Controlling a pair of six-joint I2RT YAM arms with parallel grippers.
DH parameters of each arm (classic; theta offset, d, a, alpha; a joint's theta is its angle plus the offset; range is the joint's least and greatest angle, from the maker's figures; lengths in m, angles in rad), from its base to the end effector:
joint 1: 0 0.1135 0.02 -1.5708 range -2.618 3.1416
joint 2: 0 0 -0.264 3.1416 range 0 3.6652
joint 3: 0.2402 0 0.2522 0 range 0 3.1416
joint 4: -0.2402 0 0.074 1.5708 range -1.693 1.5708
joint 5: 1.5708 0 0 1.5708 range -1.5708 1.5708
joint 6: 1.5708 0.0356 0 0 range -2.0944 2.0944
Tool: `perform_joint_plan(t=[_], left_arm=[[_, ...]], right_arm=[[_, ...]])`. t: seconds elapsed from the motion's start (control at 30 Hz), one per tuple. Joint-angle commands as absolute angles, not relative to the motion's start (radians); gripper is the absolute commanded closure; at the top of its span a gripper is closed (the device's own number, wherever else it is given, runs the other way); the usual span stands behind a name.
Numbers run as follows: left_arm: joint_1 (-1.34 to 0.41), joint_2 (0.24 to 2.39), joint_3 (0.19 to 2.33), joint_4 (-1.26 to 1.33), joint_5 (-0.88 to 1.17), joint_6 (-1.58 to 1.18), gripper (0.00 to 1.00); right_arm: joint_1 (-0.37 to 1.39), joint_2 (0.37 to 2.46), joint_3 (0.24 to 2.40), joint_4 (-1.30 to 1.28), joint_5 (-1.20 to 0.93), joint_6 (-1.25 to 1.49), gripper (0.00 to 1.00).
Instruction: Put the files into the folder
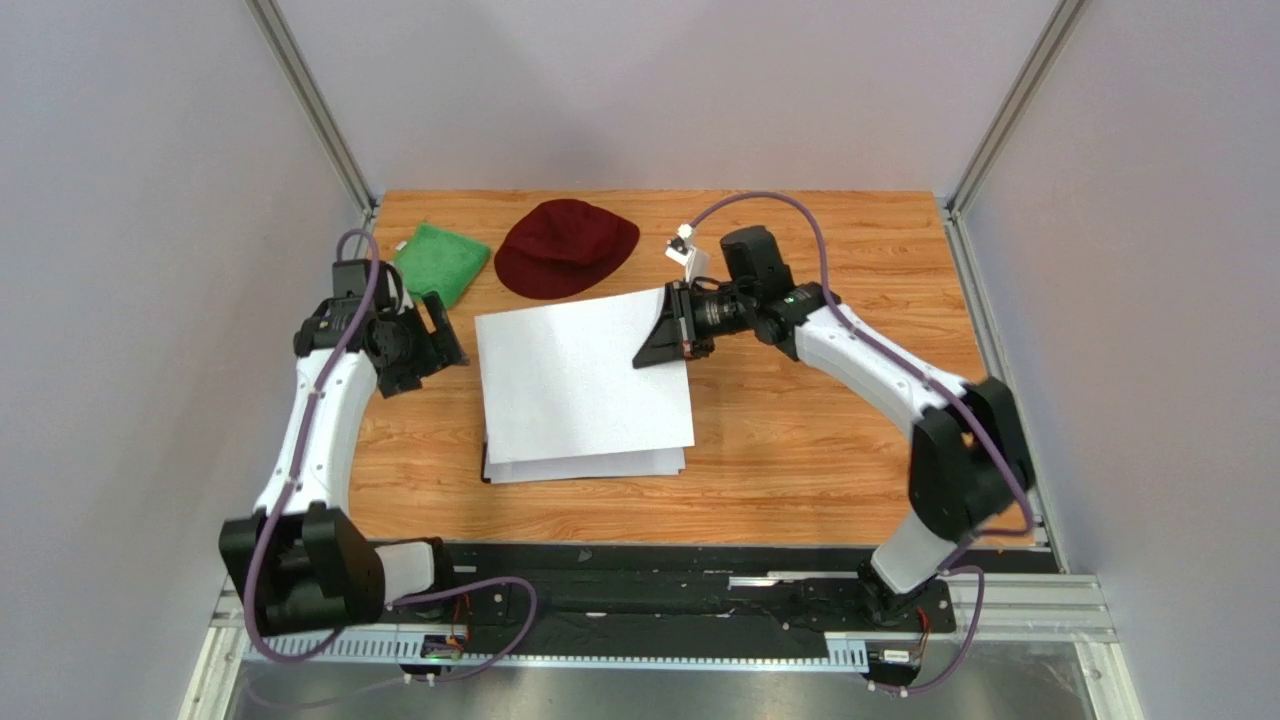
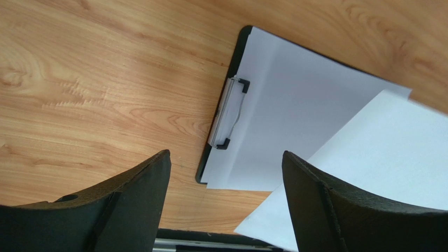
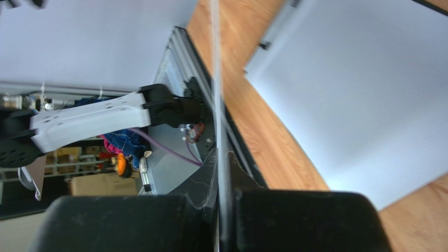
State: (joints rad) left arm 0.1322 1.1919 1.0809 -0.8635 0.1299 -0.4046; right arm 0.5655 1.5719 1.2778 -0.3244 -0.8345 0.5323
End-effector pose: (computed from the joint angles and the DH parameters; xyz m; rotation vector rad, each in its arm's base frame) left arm 0.2324 0.0262 0.3008 -0.6283 2.4771 -0.2713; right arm 0.2830 0.2108 0.3071 -0.5661 2.3001 1.4946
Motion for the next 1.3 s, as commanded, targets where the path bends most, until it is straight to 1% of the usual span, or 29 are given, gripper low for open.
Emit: perform_joint_plan(t=[0.0, 0.03, 0.1, 0.2, 0.27, 0.33, 0.4, 0.43, 0.67, 0.7, 0.73, 0.8, 0.9, 1.1, 1.27], left_arm=[[0.045, 1.354, 1.136, -0.834, 0.099, -0.316, 0.16], [0.028, 1.382, 1.143, -0.836, 0.075, -0.304, 0.17], [0.017, 1.449, 1.146, -0.83, 0.058, -0.276, 0.17], [0.014, 1.502, 1.135, -0.81, 0.055, -0.256, 0.17], [0.011, 1.526, 1.126, -0.787, 0.058, -0.241, 0.22], [0.006, 1.542, 1.126, -0.775, 0.071, -0.239, 0.3], [0.003, 1.56, 1.118, -0.755, 0.087, -0.216, 0.3], [-0.027, 1.575, 1.12, -0.753, 0.089, -0.204, 0.3], [-0.089, 1.719, 1.143, -0.781, 0.028, -0.167, 0.3], [-0.09, 1.732, 1.144, -0.787, 0.017, -0.163, 0.35], [-0.092, 1.741, 1.144, -0.801, 0.009, -0.161, 0.37], [-0.106, 1.746, 1.128, -0.798, -0.035, -0.152, 0.37], [-0.118, 1.758, 1.146, -0.798, -0.034, -0.152, 0.37], [-0.14, 1.805, 1.16, -0.813, -0.04, -0.15, 0.43], [-0.143, 1.83, 1.157, -0.815, -0.009, -0.147, 0.4]], right_arm=[[0.514, 1.784, 1.322, -0.505, -0.962, 0.323, 1.0], [0.515, 1.848, 1.334, -0.529, -0.931, 0.243, 1.0], [0.508, 1.908, 1.374, -0.575, -0.905, 0.187, 1.0], [0.48, 1.977, 1.399, -0.548, -0.838, 0.213, 1.0], [0.477, 1.983, 1.399, -0.543, -0.764, 0.235, 1.0], [0.476, 1.982, 1.397, -0.532, -0.73, 0.256, 1.0], [0.476, 1.985, 1.399, -0.512, -0.724, 0.296, 1.0], [0.476, 1.988, 1.399, -0.506, -0.724, 0.31, 1.0], [0.477, 2.022, 1.397, -0.43, -0.733, 0.409, 1.0], [0.48, 2.026, 1.4, -0.422, -0.741, 0.41, 1.0], [0.482, 2.026, 1.401, -0.42, -0.735, 0.41, 1.0], [0.482, 2.028, 1.402, -0.423, -0.733, 0.408, 1.0], [0.482, 2.028, 1.397, -0.417, -0.735, 0.405, 1.0], [0.483, 2.026, 1.388, -0.408, -0.729, 0.411, 1.0], [0.483, 2.04, 1.404, -0.41, -0.73, 0.414, 1.0]])
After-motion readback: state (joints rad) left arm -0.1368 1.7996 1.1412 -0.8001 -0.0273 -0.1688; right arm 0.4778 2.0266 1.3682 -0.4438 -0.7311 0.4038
